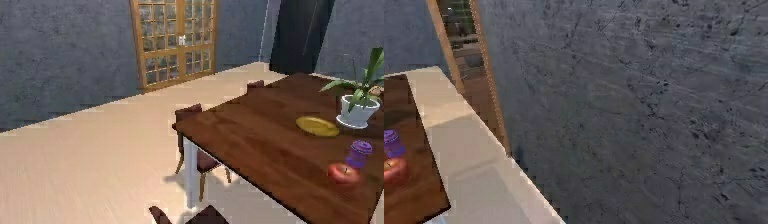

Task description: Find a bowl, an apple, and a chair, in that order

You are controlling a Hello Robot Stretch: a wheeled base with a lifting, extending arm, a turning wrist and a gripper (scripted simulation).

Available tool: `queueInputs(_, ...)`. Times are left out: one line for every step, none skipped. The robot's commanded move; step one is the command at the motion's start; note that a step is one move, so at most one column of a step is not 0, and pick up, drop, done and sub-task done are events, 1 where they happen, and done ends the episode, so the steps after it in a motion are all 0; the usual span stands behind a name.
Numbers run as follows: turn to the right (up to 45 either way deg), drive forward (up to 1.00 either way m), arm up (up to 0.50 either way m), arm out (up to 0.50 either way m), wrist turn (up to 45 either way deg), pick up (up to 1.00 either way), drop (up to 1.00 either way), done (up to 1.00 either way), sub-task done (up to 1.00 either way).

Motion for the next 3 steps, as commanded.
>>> queueInputs(-45.0, 0.00, 0.00, 0.00, 0.0, 0.00, 0.00, 0.00, 0.00)
queueInputs(-45.0, 0.00, 0.00, 0.00, 0.0, 0.00, 0.00, 0.00, 0.00)
queueInputs(-27.0, 0.00, 0.00, 0.00, 0.0, 0.00, 0.00, 0.00, 0.00)
